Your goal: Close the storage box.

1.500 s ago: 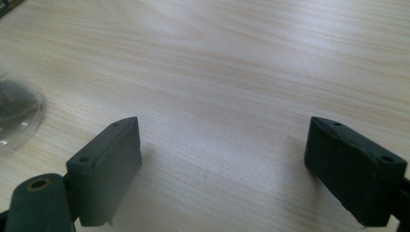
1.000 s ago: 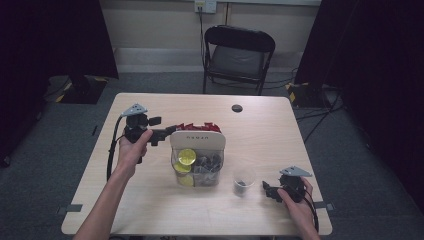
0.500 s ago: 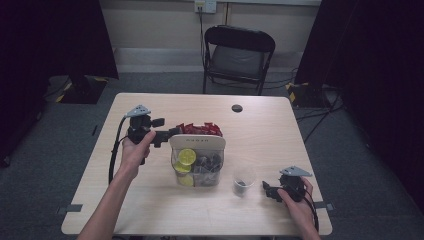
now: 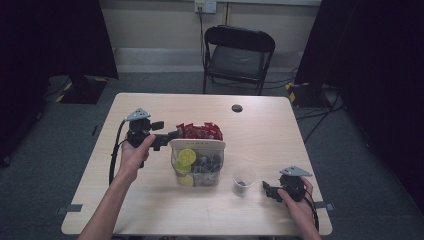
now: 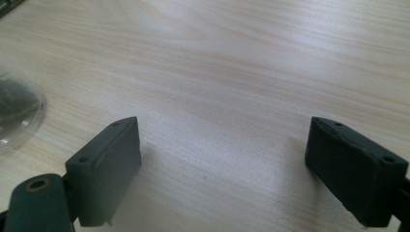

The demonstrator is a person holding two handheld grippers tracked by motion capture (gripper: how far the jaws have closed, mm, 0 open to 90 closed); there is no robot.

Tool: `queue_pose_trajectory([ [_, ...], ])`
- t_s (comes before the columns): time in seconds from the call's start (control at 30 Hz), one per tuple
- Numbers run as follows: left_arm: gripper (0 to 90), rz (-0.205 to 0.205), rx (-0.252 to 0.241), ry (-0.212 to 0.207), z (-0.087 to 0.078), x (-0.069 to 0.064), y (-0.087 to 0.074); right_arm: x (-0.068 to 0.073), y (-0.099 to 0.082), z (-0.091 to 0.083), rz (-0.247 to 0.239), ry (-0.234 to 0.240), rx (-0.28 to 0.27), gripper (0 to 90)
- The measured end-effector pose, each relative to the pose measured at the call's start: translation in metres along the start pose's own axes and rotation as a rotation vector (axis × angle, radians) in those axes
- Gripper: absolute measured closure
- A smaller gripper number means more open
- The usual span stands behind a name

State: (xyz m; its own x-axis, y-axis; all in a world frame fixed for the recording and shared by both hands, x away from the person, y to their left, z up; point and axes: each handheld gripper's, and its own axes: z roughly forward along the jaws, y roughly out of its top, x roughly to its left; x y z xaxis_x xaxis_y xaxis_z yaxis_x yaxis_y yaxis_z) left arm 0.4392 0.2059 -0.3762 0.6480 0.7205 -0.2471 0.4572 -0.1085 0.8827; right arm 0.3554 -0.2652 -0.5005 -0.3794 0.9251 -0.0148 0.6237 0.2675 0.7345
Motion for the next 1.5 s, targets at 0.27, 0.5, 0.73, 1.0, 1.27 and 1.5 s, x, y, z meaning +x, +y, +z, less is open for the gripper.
queue_pose_trajectory([
  [0.27, 18.7, 0.017, 0.014, -0.003, -0.004, 0.0, -0.003, 0.0, 0.0, 0.0, -0.002, 0.001, 0.0, 12.0],
  [0.5, 18.0, 0.027, 0.027, -0.012, -0.005, -0.002, -0.006, 0.0, 0.0, 0.0, -0.002, 0.001, 0.0, 12.0],
  [0.73, 15.9, 0.035, 0.048, -0.01, -0.003, -0.004, -0.013, 0.0, 0.0, 0.0, -0.002, 0.001, 0.0, 12.0],
  [1.0, 15.9, 0.035, 0.074, -0.013, 0.0, -0.003, -0.017, 0.0, 0.0, 0.0, -0.001, 0.001, 0.001, 12.0],
  [1.27, 15.9, 0.04, 0.109, -0.013, 0.004, -0.006, -0.026, 0.0, 0.0, 0.0, -0.002, 0.001, 0.0, 12.0],
  [1.5, 15.8, 0.058, 0.151, 0.001, 0.007, -0.006, -0.033, 0.0, 0.0, 0.0, -0.001, 0.002, 0.001, 12.0],
])
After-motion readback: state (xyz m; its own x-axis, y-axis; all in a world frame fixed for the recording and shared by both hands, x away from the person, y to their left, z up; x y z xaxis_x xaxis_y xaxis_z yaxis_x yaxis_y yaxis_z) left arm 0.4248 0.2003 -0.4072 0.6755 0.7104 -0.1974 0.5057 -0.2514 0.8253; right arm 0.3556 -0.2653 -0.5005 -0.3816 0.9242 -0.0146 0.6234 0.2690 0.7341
